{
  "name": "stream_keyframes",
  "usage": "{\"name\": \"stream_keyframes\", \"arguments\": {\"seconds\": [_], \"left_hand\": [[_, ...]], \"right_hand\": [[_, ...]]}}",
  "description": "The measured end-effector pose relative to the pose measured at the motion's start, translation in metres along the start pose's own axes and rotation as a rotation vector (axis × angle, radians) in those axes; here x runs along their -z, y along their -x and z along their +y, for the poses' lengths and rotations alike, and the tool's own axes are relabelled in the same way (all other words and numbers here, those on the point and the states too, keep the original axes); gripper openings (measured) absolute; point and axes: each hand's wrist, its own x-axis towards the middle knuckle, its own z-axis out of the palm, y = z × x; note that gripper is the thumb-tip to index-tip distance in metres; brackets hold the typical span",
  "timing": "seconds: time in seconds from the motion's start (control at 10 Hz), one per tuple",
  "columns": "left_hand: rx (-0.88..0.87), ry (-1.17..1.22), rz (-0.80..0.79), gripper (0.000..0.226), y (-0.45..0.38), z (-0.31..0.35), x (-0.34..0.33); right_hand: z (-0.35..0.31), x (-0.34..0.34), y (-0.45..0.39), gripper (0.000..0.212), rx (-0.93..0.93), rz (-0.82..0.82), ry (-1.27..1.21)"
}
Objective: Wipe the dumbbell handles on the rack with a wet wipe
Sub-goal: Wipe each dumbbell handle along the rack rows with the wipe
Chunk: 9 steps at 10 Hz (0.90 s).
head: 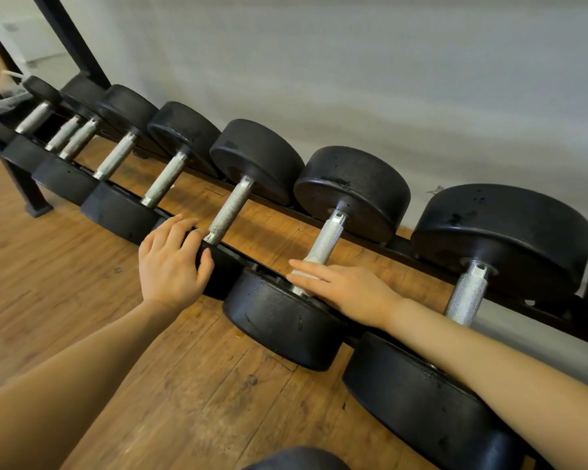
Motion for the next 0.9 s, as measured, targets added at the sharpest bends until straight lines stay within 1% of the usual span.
{"name": "stream_keyframes", "arguments": {"seconds": [0.1,0.2,0.3,0.4,0.5,0.6,0.7,0.8,0.9], "left_hand": [[-0.009,0.002,0.014,0.044,0.000,-0.001,0.000],[-0.015,0.005,0.021,0.044,-0.001,-0.001,0.000],[-0.010,0.004,0.013,0.044,0.000,0.000,0.000],[-0.013,0.004,0.010,0.044,0.000,-0.001,0.000],[-0.011,0.003,0.013,0.044,0.000,0.000,0.000],[-0.010,0.003,0.014,0.044,0.000,0.000,0.001],[-0.007,0.003,0.009,0.044,0.000,0.000,0.001],[-0.007,-0.002,0.006,0.045,0.000,0.000,0.000],[-0.008,-0.005,0.005,0.045,0.000,-0.001,0.000]], "right_hand": [[0.004,0.006,0.000,0.076,-0.004,-0.019,0.035],[0.009,0.010,0.001,0.078,-0.058,0.044,0.030],[0.007,0.008,0.002,0.076,-0.056,0.055,0.032],[0.001,0.003,0.000,0.078,0.003,0.018,0.063],[0.001,-0.001,0.000,0.078,0.019,-0.001,0.067],[0.007,0.001,0.001,0.069,-0.032,0.079,0.028],[0.014,0.006,0.000,0.054,-0.225,0.227,0.004],[0.011,0.002,-0.002,0.065,-0.269,0.204,0.007],[0.007,-0.002,-0.001,0.067,-0.127,0.117,0.012]]}}
